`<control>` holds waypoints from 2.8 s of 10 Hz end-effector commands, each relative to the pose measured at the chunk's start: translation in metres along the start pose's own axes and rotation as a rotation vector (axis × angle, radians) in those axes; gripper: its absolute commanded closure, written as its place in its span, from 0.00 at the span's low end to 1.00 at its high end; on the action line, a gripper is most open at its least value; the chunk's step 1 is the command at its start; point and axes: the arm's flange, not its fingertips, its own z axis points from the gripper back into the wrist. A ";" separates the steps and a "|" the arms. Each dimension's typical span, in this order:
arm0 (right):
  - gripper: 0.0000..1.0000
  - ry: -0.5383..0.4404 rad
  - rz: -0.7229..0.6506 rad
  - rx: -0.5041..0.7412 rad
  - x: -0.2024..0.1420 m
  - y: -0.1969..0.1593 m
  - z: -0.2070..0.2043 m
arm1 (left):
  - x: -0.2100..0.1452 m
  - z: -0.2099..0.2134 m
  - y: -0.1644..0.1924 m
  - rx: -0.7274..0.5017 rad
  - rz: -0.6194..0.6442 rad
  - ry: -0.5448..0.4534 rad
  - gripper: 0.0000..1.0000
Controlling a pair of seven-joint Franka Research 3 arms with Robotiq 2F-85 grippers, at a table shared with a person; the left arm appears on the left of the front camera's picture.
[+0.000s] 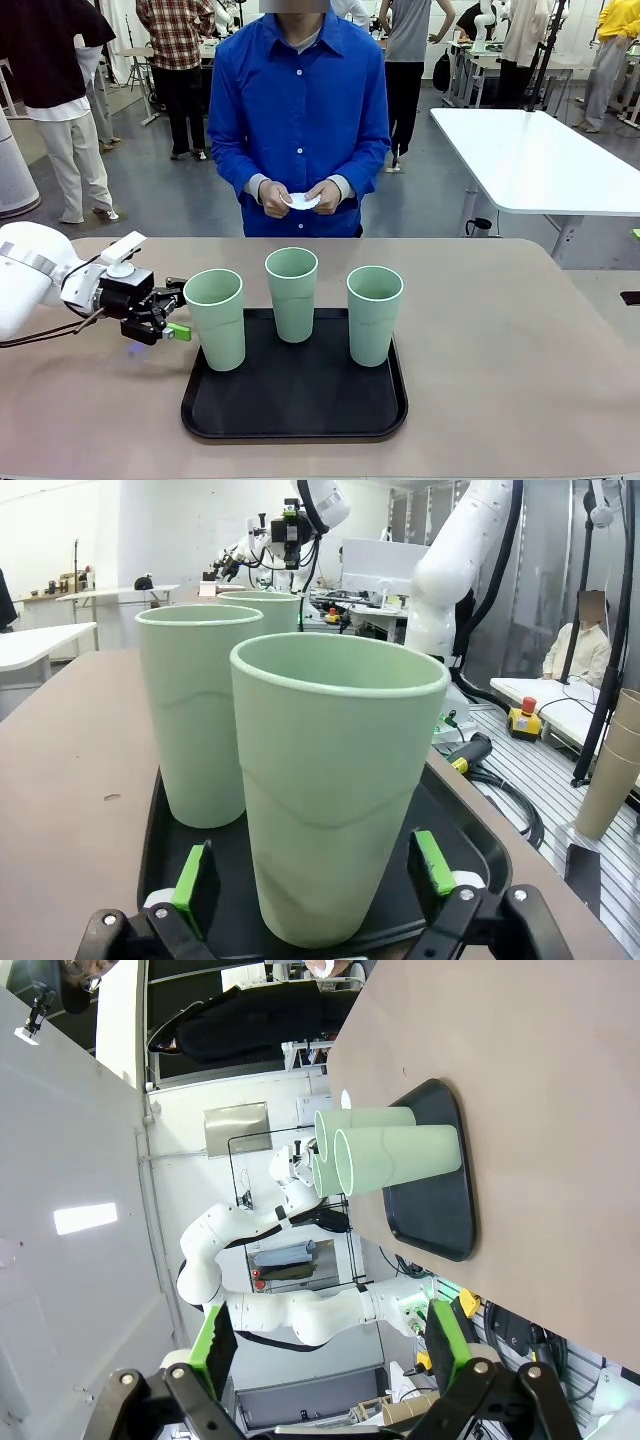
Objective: Place coasters on the table and set cups on them.
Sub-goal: Pick up one Reusable plastic cup and place it on a coaster set by the human.
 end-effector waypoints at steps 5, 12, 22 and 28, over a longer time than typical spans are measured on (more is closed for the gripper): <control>0.00 -0.012 0.002 0.017 0.002 0.001 0.000 | -0.001 -0.018 0.011 -0.048 -0.014 -0.017 0.00; 0.00 -0.012 0.002 0.017 0.002 0.001 0.000 | -0.006 -0.039 0.013 -0.112 -0.021 0.011 0.00; 0.00 -0.012 0.002 0.017 0.002 0.001 0.000 | -0.012 -0.049 0.016 -0.156 -0.027 0.014 1.00; 0.00 -0.012 0.002 0.017 0.002 0.001 0.000 | 0.052 -0.011 -0.018 -0.131 -0.023 -0.028 0.75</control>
